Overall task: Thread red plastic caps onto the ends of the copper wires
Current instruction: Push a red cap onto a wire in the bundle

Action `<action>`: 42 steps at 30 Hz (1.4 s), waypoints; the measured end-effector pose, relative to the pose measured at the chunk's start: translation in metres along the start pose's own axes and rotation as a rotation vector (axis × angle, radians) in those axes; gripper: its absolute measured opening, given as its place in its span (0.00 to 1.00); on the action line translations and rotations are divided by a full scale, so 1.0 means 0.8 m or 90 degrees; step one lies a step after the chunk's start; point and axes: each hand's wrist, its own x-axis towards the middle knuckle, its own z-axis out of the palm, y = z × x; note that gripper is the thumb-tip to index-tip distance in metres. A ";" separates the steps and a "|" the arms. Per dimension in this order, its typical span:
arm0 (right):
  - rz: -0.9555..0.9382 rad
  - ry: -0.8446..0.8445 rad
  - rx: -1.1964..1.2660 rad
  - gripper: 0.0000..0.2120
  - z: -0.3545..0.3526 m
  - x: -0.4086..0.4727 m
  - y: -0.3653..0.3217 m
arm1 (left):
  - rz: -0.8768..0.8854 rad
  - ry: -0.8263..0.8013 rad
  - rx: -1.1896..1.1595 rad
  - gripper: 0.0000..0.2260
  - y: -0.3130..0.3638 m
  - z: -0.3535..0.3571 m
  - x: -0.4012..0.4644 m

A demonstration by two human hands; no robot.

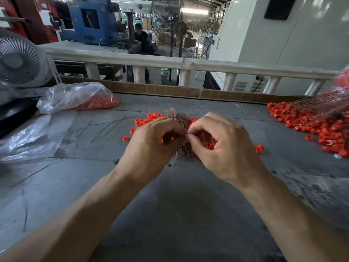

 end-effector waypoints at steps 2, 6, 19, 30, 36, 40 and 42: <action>-0.005 0.014 0.047 0.03 0.002 0.001 0.000 | 0.007 0.005 -0.019 0.05 0.003 -0.002 0.001; 0.137 -0.001 0.296 0.09 0.007 -0.003 0.003 | -0.056 0.025 -0.216 0.03 0.006 -0.003 0.004; 0.114 0.073 0.271 0.02 0.001 -0.002 0.000 | -0.168 0.083 -0.524 0.08 0.010 -0.026 0.013; 0.362 0.179 0.529 0.07 -0.001 0.002 0.021 | -0.186 -0.119 0.148 0.04 -0.029 -0.014 0.006; 0.407 0.082 0.474 0.07 0.016 -0.007 0.028 | -0.131 -0.167 0.227 0.07 -0.033 -0.002 0.007; 0.388 0.058 0.415 0.05 0.020 -0.010 0.029 | -0.130 -0.168 0.233 0.06 -0.035 -0.002 0.008; 0.371 0.052 0.375 0.05 0.019 -0.011 0.027 | -0.131 -0.171 0.241 0.05 -0.035 -0.001 0.008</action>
